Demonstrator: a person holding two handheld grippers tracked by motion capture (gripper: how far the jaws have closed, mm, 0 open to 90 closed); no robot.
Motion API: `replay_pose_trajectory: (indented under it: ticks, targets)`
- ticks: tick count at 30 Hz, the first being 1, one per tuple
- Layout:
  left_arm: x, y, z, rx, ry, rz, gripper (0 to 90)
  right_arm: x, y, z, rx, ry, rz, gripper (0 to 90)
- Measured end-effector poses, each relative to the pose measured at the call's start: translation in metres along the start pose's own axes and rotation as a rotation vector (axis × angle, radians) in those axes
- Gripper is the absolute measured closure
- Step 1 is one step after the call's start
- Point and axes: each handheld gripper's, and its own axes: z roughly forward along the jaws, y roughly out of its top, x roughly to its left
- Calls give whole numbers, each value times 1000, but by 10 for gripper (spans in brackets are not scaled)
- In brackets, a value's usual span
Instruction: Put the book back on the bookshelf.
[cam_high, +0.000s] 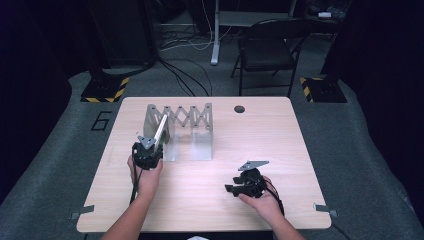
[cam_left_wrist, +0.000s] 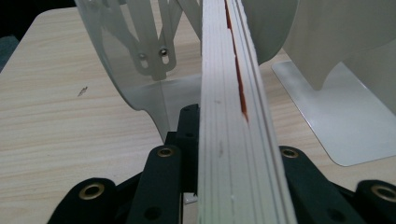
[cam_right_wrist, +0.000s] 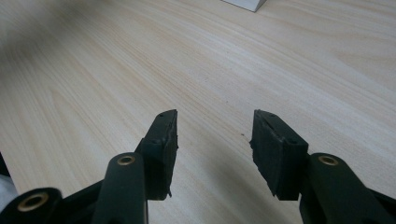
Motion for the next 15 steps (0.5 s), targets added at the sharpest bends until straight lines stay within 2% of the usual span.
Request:
replay_pose_trajectory:
  ticks: [13, 15]
  targets:
    - [2, 0, -2, -6, 7, 7, 696, -1, 0, 1, 0, -3, -14, 510]
    - [3, 1, -3, -3, 3, 6, 687, 0, 0, 0, 3, -1, -2, 510]
